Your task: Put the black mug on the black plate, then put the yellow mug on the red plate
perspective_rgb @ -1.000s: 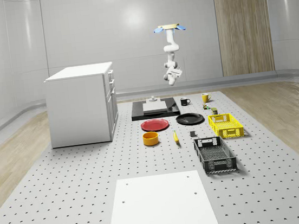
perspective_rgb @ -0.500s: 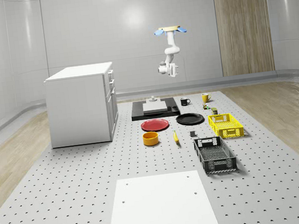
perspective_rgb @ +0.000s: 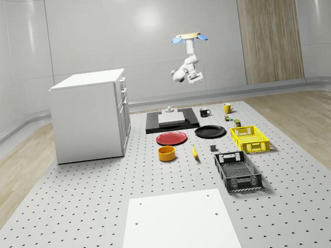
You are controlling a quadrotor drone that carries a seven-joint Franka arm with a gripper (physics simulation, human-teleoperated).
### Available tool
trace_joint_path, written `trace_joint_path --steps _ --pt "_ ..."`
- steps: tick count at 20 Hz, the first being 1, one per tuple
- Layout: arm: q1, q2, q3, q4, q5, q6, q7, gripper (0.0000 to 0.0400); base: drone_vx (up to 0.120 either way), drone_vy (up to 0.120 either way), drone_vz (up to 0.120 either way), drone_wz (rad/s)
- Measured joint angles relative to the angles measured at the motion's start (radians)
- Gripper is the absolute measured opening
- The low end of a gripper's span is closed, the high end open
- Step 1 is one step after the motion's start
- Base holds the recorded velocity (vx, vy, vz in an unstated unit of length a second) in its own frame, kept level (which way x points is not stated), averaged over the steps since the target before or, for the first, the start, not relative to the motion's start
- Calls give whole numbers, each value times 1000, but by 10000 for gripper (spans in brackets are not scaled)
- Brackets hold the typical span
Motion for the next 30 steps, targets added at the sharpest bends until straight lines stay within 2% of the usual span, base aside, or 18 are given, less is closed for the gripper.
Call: trace_joint_path --steps 4,7,10,13,30 --pt "-100 -38 48 -17 -53 -40 65 400 120 -50 -120 0" --pt "-144 -62 70 -22 -68 -51 95 400 120 -120 -120 0" --pt "-173 -82 85 -23 -71 -52 116 400 120 0 -40 0" --pt "-193 -101 97 -23 -69 -46 130 400 120 0 -27 0" --pt "-243 -194 135 -18 -28 23 173 400 120 0 -120 0"
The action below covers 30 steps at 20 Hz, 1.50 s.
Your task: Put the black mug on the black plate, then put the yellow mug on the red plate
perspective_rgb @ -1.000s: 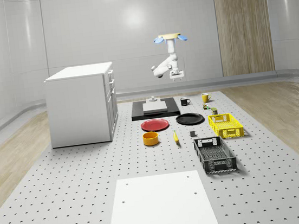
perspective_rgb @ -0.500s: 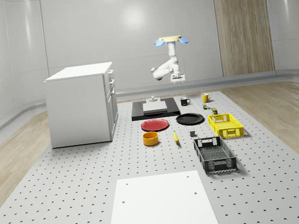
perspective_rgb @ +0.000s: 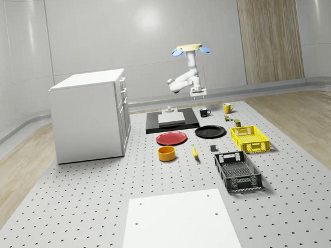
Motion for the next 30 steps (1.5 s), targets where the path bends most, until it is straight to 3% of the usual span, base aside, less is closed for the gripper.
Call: trace_joint_path --steps 9,19,30 --pt "-15 -44 13 3 23 40 14 400 116 -31 -27 0" --pt "-27 -90 19 7 39 84 26 400 0 0 -80 0" --pt "-28 -155 -107 36 -68 190 15 400 0 0 0 0"
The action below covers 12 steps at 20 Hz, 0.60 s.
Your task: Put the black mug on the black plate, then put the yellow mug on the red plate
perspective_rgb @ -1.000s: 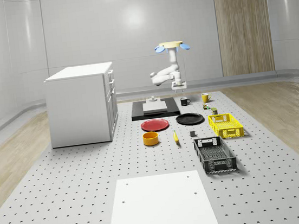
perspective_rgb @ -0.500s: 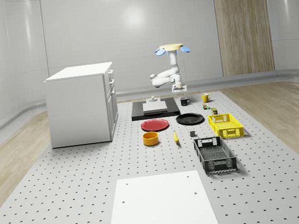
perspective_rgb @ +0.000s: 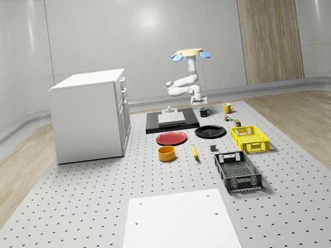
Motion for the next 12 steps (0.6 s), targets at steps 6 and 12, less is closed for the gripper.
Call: trace_joint_path --steps 6,12 --pt "-6 -19 -38 14 -32 34 -1 400 0 0 0 0" --pt "6 -40 -65 6 -51 57 -1 400 0 0 0 0"
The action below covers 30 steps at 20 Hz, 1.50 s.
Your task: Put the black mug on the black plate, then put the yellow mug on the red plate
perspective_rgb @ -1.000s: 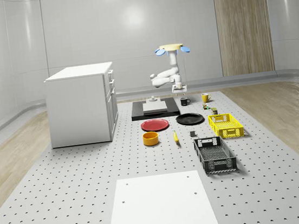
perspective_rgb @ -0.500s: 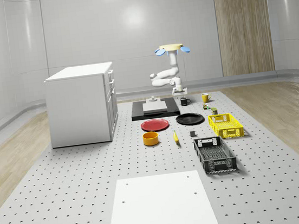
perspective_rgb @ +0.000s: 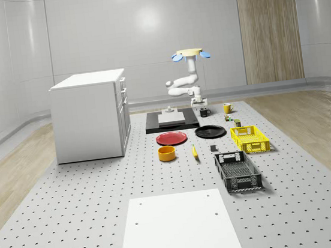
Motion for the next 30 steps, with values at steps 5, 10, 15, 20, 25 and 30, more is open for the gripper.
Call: trace_joint_path --steps 5,10,15,20,25,30 --pt "1 -10 -16 1 -13 15 0 400 0 0 0 0" --pt "-1 -17 -27 5 -21 26 1 400 0 0 0 0" --pt "-9 -20 -37 15 -31 36 2 400 0 0 0 0" --pt "-17 -20 -37 21 -31 40 4 272 0 0 0 0" --pt "-20 -22 -37 24 -30 43 5 156 0 0 0 0" --pt "-22 -25 -36 25 -29 46 7 123 0 0 0 0"
